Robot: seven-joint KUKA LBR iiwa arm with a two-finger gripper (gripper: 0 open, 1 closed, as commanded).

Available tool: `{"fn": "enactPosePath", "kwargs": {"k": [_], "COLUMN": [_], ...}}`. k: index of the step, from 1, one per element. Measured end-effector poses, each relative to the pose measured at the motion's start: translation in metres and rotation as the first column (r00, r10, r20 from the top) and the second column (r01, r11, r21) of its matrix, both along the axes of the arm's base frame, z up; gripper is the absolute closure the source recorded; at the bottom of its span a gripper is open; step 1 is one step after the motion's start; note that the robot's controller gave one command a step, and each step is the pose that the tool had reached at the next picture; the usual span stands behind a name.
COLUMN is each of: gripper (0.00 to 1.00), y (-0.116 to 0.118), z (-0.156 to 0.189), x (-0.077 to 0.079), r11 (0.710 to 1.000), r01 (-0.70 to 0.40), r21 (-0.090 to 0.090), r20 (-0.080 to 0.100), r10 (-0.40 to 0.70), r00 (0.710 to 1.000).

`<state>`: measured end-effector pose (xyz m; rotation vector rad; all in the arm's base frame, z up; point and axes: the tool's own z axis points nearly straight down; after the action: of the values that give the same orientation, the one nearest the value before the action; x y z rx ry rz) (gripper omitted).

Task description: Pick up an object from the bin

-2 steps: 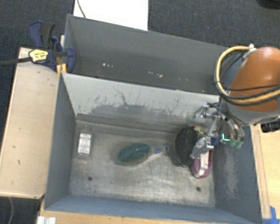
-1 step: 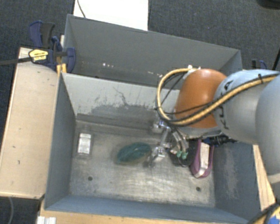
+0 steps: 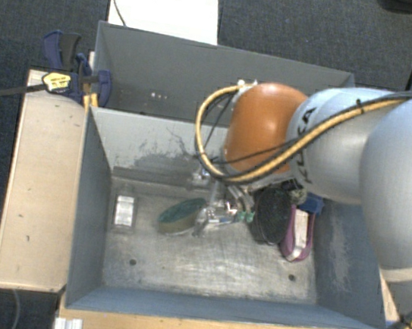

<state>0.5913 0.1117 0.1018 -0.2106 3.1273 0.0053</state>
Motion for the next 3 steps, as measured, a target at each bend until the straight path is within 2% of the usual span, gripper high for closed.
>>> {"fn": "enactPosePath", "kwargs": {"k": [1,2,3], "gripper": [0.0,0.0,0.0], "y": [-0.003,-0.006,-0.006], "z": [0.004,-0.029,-0.028], "x": [0.001,-0.003,-0.002], "r11": [1.0,0.99,0.991], "r01": [0.013,0.139,0.137], "r21": [-0.002,-0.001,-0.002], "r20": [0.0,-0.003,-0.003], "r10": [-0.013,-0.139,-0.137], "r00": [1.0,0.99,0.991]}}
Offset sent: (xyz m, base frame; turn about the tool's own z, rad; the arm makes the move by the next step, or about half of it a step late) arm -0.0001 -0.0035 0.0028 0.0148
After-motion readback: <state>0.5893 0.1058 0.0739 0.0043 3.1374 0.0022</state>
